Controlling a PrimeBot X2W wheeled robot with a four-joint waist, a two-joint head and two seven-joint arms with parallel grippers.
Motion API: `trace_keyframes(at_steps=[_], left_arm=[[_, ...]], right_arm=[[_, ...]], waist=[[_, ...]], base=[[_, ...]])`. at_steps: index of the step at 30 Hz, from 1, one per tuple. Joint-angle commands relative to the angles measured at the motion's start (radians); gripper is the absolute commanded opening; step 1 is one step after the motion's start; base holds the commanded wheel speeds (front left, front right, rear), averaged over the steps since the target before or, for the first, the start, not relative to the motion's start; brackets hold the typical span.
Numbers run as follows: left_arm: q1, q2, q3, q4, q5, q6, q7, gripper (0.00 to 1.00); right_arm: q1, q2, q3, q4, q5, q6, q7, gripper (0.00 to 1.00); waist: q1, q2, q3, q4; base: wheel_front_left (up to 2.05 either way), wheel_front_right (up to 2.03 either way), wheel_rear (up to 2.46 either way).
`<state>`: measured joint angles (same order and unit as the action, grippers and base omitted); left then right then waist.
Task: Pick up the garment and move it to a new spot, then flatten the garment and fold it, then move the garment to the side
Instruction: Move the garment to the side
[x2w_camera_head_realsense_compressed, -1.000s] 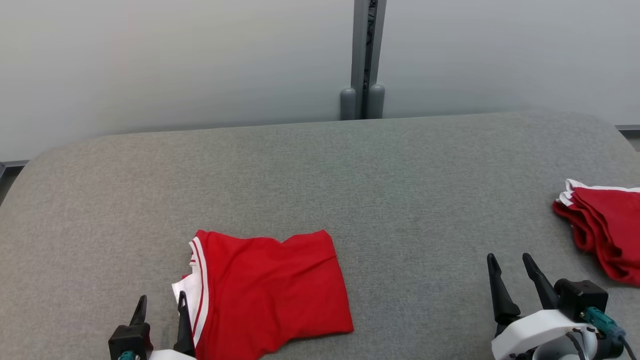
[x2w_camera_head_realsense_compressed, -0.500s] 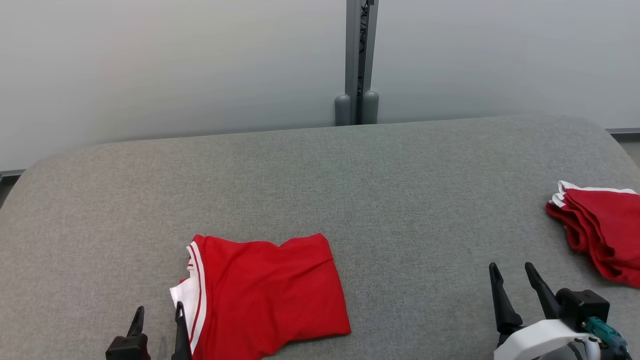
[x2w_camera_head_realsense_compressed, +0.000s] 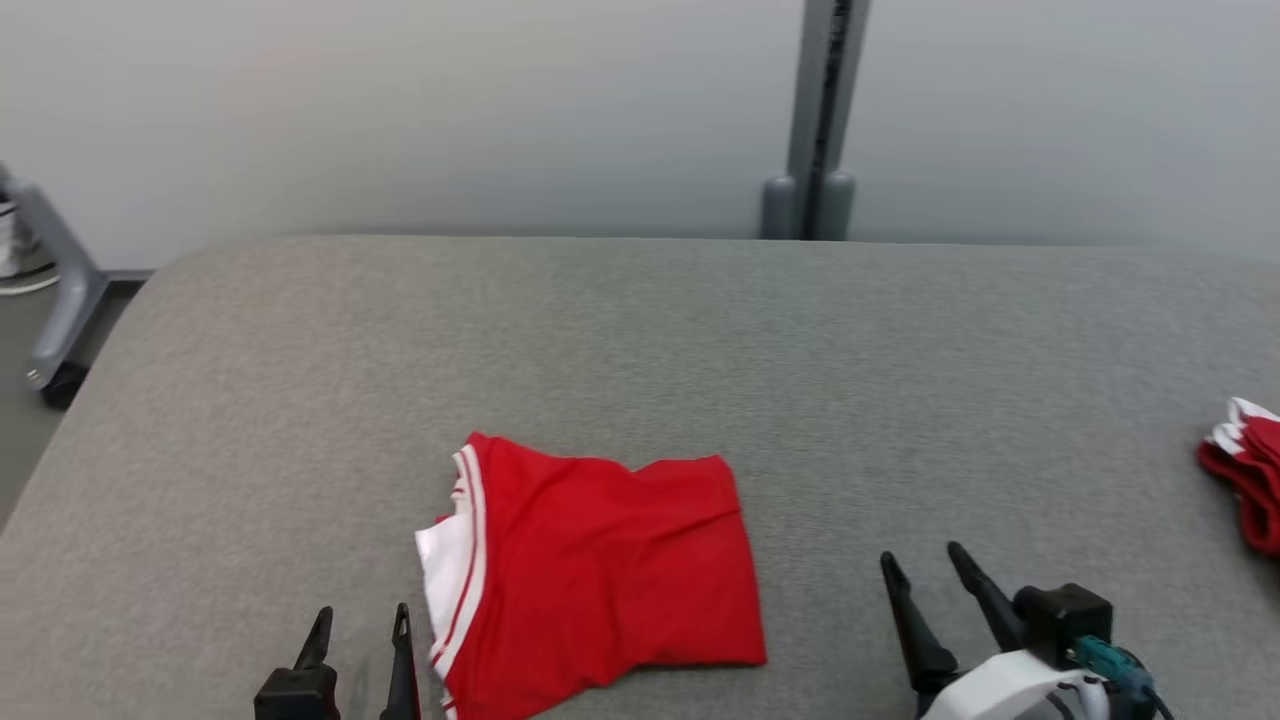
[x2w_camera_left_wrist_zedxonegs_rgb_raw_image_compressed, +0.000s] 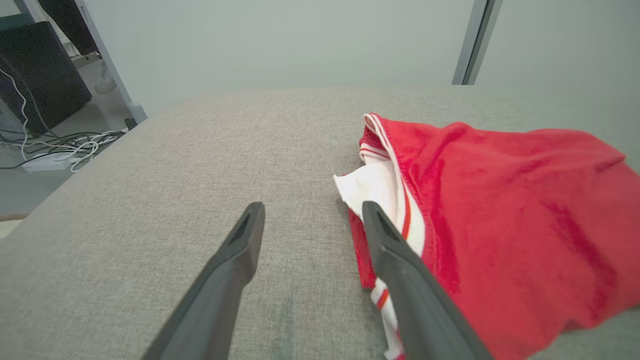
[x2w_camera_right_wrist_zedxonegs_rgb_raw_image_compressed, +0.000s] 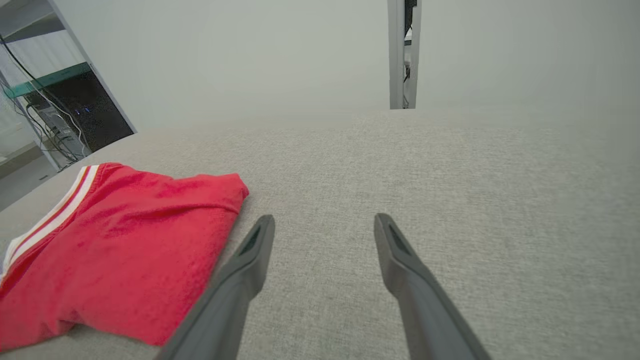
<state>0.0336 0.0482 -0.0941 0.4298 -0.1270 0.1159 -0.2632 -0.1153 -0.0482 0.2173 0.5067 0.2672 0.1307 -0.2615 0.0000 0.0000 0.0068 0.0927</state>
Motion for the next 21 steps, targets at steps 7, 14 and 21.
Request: trace_keyframes(at_steps=[7,14,21], left_arm=[[-0.028,0.004,-0.028,0.005,0.006,-0.011,-0.002,1.0],[-0.023,0.004,-0.029,-0.001,0.015,-0.015,-0.002,1.0],[-0.036,0.004,-0.037,-0.009,0.003,-0.014,-0.002,1.0]], right_arm=[[-0.088,-0.007,0.082,0.089,0.101,0.0,-0.005,1.0],[-0.162,-0.007,0.119,0.217,0.146,0.0,-0.005,1.0],[-0.219,-0.007,0.192,0.37,0.196,0.0,-0.002,0.19]], waist=[[0.0,0.0,0.045,0.172],[0.0,0.0,0.061,0.254],[0.0,0.0,0.077,0.251]], base=[[0.0,0.0,0.0],[0.0,0.0,0.0],[0.0,0.0,0.0]])
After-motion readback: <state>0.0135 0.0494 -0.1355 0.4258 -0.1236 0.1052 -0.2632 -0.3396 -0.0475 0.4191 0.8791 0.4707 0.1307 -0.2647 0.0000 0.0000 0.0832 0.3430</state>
